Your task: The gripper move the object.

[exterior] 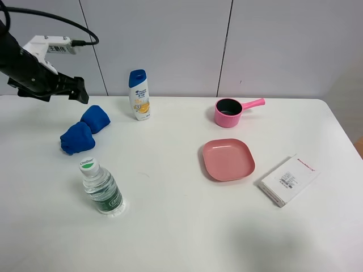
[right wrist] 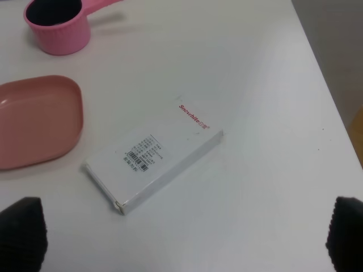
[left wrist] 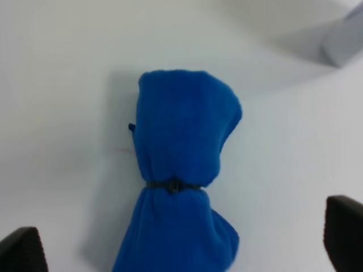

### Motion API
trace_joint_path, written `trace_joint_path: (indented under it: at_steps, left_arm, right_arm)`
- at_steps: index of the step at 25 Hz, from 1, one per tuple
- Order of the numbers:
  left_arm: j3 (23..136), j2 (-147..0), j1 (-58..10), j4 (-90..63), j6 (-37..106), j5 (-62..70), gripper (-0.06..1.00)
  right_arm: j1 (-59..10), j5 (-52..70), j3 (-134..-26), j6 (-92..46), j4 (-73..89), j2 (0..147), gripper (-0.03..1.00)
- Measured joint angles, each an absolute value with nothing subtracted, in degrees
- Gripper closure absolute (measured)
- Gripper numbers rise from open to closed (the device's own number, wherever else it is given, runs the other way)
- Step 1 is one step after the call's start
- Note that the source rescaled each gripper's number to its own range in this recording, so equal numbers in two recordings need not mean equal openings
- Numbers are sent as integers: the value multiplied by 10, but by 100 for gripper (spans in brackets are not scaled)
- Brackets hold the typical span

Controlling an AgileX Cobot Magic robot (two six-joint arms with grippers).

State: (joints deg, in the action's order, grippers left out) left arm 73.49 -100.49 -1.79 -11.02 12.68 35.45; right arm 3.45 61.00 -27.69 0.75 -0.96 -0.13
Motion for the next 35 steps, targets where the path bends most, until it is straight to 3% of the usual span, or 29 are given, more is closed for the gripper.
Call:
trace_joint_path:
  at_steps: [19,35]
  left_arm:
    - [726,-649,-18,-66,71,600,-5]
    - [393,-211,-18,-26,71,588,-5]
  right_arm:
    - [34,610,-277,7,-10,-1,-3]
    - [34,610,-277,7,-10,-1,-3]
